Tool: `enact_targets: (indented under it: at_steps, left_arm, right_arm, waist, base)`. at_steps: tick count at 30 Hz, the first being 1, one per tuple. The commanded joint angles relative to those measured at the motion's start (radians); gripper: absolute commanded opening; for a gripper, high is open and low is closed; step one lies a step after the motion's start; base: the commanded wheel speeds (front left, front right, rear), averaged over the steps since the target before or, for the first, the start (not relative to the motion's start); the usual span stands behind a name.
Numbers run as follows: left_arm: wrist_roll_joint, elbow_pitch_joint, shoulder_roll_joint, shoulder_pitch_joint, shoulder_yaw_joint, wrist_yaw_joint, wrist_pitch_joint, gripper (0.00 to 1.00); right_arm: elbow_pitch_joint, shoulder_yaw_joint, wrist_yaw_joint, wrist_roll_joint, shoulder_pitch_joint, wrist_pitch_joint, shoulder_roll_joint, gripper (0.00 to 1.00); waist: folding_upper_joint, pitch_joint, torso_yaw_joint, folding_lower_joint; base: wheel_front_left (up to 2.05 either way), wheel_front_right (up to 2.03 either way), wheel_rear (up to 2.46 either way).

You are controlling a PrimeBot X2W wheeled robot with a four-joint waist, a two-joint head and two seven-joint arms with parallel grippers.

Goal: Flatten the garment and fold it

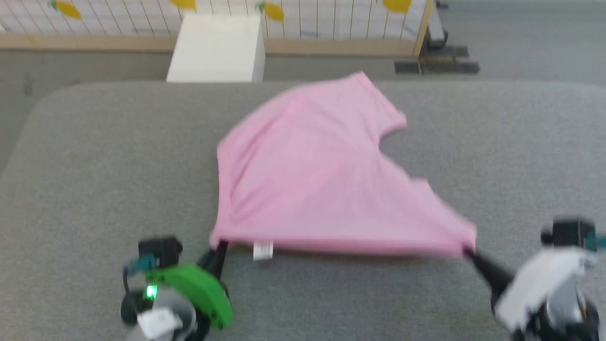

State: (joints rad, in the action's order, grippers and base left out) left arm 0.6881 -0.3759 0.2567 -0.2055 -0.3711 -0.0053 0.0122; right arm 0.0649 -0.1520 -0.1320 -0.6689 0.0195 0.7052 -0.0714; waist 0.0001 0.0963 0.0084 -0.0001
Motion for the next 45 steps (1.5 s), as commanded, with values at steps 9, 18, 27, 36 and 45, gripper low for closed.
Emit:
enact_targets:
  at_steps: [9,18,27,36,45]
  left_arm:
    - [0.050,0.250,0.086,0.320,0.021,0.140,-0.121,0.00]
    - [0.067,0.430,0.123,0.377,0.036,0.213,-0.210,0.00]
    - [0.069,0.374,0.131,0.098,0.026,0.159,-0.300,0.00]
    - [0.064,0.219,0.111,-0.211,0.030,0.097,-0.327,0.00]
    - [0.055,0.106,0.061,-0.378,0.025,0.067,-0.284,0.00]
  right_arm:
    - [0.274,-0.010,0.001,0.020,-0.407,0.239,0.019,0.00]
    - [0.349,-0.045,0.001,0.027,-0.352,0.328,0.021,0.00]
    - [0.117,-0.061,0.001,0.052,0.090,0.362,0.011,0.00]
    - [-0.214,-0.063,0.001,0.204,0.580,0.332,0.015,0.00]
    - [-0.441,-0.007,0.001,0.367,0.870,0.239,0.015,0.00]
  waist:
    - [-0.0001,-0.097,0.007,0.0001]
    - [-0.0001,-0.078,-0.008,0.0001]
    - [-0.0001,0.045,0.000,0.0001]
    - [-0.0001,0.251,0.053,0.0001]
    - [-0.0001,0.396,0.108,0.0001]
  base:
    - [0.00,0.00,0.00]
    - [0.00,0.00,0.00]
    - [0.00,0.00,0.00]
    - [0.00,0.00,0.00]
    - [0.00,0.00,0.00]
